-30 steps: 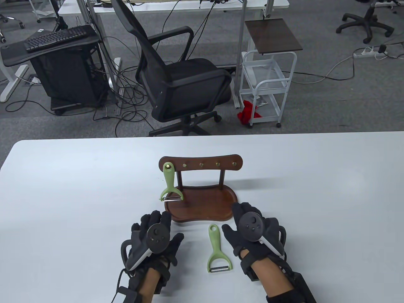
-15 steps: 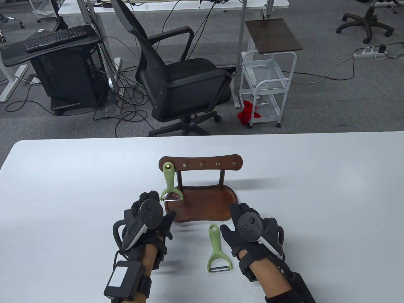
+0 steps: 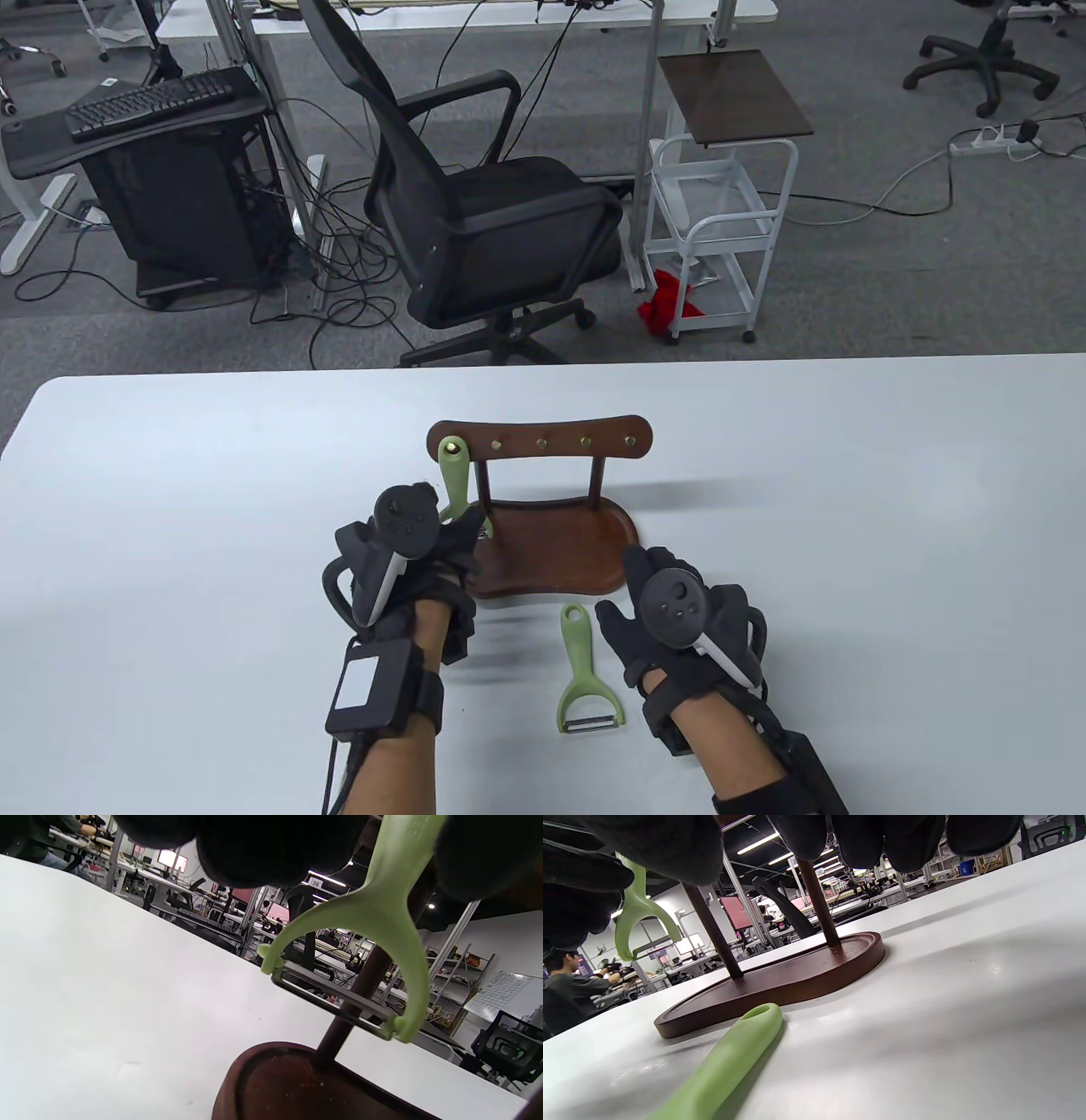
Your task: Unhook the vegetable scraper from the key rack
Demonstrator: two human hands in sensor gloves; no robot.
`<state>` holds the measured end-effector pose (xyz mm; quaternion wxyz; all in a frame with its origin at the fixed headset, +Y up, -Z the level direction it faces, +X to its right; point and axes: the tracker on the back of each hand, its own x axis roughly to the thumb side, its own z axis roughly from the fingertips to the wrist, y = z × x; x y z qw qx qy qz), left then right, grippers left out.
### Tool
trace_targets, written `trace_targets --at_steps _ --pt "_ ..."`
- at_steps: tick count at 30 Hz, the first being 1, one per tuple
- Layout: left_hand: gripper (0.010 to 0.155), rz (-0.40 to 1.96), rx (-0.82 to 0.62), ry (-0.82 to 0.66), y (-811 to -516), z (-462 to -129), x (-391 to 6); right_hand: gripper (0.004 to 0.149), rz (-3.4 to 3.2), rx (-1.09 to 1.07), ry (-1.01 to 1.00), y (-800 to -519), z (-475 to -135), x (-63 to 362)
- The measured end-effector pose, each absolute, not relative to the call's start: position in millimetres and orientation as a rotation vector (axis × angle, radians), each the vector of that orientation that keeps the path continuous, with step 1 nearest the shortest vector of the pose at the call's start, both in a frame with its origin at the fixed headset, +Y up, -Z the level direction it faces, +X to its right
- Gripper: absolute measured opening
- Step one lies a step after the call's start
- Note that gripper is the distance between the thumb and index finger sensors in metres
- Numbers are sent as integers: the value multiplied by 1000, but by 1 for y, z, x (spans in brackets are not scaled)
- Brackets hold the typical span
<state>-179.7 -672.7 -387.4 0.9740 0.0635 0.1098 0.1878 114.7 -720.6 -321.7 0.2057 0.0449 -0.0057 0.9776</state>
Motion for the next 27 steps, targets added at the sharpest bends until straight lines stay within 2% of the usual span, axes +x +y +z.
trace_targets --at_steps 3,7,12,15,19,27 --pt "71 359 133 250 -673 -394 -179 73 2733 120 -16 -720 -322 115" --pt "68 472 126 291 -677 -402 -182 74 2721 107 2 -721 -323 117" --pt "69 395 103 266 -679 -408 -177 74 2713 114 -2 -722 -323 116" --pt "62 386 102 290 -681 -409 -171 74 2719 120 -2 -722 -323 115" --pt "56 380 72 300 -676 -410 -165 74 2721 114 27 -726 -323 115" --pt "55 370 53 283 -665 -408 -165 74 2732 102 27 -727 -324 116"
